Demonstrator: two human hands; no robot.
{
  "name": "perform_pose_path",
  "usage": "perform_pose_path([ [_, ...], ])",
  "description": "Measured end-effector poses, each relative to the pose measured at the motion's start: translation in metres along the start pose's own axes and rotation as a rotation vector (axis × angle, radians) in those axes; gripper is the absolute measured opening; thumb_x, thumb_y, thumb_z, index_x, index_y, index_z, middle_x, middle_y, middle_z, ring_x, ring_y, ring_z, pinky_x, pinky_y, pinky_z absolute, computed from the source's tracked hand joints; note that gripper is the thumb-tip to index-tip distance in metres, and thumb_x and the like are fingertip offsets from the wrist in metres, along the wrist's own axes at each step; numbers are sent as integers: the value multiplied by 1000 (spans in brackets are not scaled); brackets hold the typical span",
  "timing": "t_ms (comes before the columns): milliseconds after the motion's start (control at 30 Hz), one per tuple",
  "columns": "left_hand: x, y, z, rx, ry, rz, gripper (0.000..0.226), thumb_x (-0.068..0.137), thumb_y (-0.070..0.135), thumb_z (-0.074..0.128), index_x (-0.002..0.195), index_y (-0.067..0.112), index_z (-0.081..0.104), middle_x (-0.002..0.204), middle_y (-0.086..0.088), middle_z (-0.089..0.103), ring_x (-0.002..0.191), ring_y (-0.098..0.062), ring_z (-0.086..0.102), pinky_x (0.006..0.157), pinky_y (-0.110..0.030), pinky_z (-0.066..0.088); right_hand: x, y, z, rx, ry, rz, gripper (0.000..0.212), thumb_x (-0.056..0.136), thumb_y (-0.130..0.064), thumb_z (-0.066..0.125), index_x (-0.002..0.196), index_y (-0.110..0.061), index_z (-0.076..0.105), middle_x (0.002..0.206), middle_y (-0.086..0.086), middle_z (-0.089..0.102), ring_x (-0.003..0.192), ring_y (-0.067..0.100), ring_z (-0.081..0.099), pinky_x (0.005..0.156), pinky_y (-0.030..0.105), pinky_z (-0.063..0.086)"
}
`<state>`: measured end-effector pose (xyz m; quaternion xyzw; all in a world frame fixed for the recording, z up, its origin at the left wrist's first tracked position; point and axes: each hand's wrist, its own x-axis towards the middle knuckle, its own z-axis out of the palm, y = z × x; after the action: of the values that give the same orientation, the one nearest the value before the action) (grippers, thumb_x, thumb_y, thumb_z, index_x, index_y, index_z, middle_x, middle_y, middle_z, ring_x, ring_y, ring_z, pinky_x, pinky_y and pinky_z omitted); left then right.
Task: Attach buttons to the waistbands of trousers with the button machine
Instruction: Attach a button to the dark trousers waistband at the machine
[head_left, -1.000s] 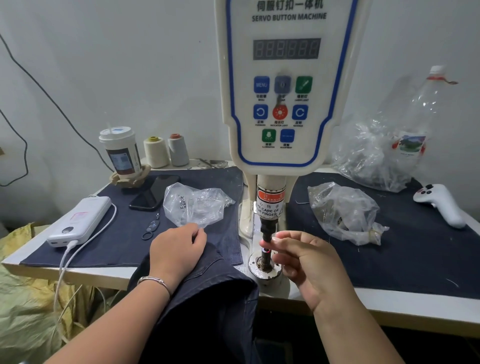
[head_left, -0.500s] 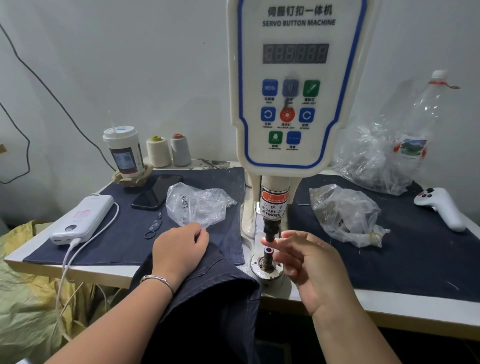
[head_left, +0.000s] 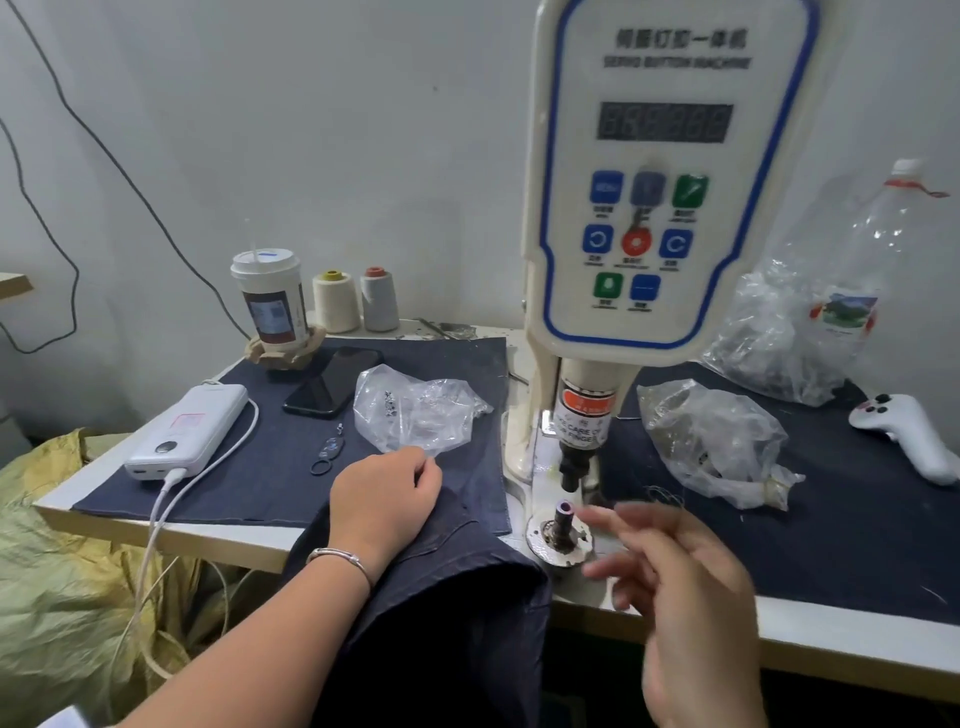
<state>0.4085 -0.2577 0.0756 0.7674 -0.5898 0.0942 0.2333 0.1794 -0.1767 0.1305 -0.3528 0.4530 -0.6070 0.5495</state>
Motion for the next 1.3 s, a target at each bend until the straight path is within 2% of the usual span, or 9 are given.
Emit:
perform_pose_path([
  [133, 0, -1, 3, -32, 31, 28, 39, 95, 37, 48, 63, 15, 42, 56, 1, 47, 61, -22, 44, 54, -34, 17, -17, 18, 38, -191, -163, -301, 34, 82, 12, 57, 76, -20, 66, 72, 8, 73, 43, 13, 52, 42, 17, 43],
  [300, 0, -3, 2, -64, 23, 84, 32, 95, 39, 43, 75, 16, 53, 79, -5, 68, 77, -29, 62, 57, -34, 23, 47, 17, 131, -771, -300, -467, 33, 77, 6, 54, 70, -23, 69, 65, -10, 65, 66, 11, 61, 67, 27, 52],
  [433, -2, -3, 2, -128, 91, 107, 31, 96, 38, 48, 77, 16, 58, 77, -11, 70, 74, -37, 62, 57, -32, 26, 115, 34, 200, -1397, -455, -370, 34, 87, 1, 46, 98, -22, 69, 113, 3, 57, 105, 27, 57, 89, 38, 49],
  [533, -2, -4, 0, -141, 112, 152, 25, 89, 31, 62, 72, 13, 64, 61, -11, 66, 56, -36, 61, 50, -28, 28, 145, 55, 230, -1732, -526, -415, 37, 92, -7, 48, 126, -17, 59, 131, 9, 41, 121, 29, 44, 91, 38, 46],
  [667, 0, -6, -6, -74, 150, 148, 25, 59, 26, 70, 44, 16, 53, 34, 0, 48, 27, -23, 44, 43, -17, 15, 169, 78, 243, -1839, -480, -353, 41, 91, -10, 50, 131, -16, 55, 133, 11, 40, 124, 31, 41, 94, 37, 42],
  [867, 1, -8, 0, -49, 129, 141, 38, 43, 29, 86, 44, 18, 50, 34, 2, 46, 27, -19, 42, 43, -19, 12, 185, 95, 247, -1812, -415, -343, 39, 87, -8, 52, 126, -12, 58, 132, 11, 41, 122, 31, 41, 87, 37, 43],
  [967, 1, -8, -1, -63, 132, 129, 39, 40, 28, 86, 42, 17, 48, 34, 2, 45, 28, -19, 42, 44, -18, 8, 185, 99, 249, -1721, -413, -341, 21, 85, -4, 48, 90, -18, 63, 125, 10, 44, 117, 31, 43, 75, 33, 38],
  [1100, 0, -7, -2, -50, 142, 117, 40, 41, 30, 86, 41, 17, 48, 33, 3, 45, 27, -18, 41, 44, -18, 8, 185, 100, 247, -1636, -380, -354, 34, 79, 5, 47, 58, -21, 47, 111, 9, 49, 109, 33, 49, 67, 31, 36],
  [1300, 0, -7, -3, -66, 155, 117, 41, 41, 29, 88, 42, 17, 49, 33, 2, 45, 27, -18, 41, 44, -17, 12, 186, 99, 247, -1683, -391, -353, 29, 79, 1, 56, 104, -8, 67, 121, 10, 52, 112, 31, 50, 76, 35, 47],
])
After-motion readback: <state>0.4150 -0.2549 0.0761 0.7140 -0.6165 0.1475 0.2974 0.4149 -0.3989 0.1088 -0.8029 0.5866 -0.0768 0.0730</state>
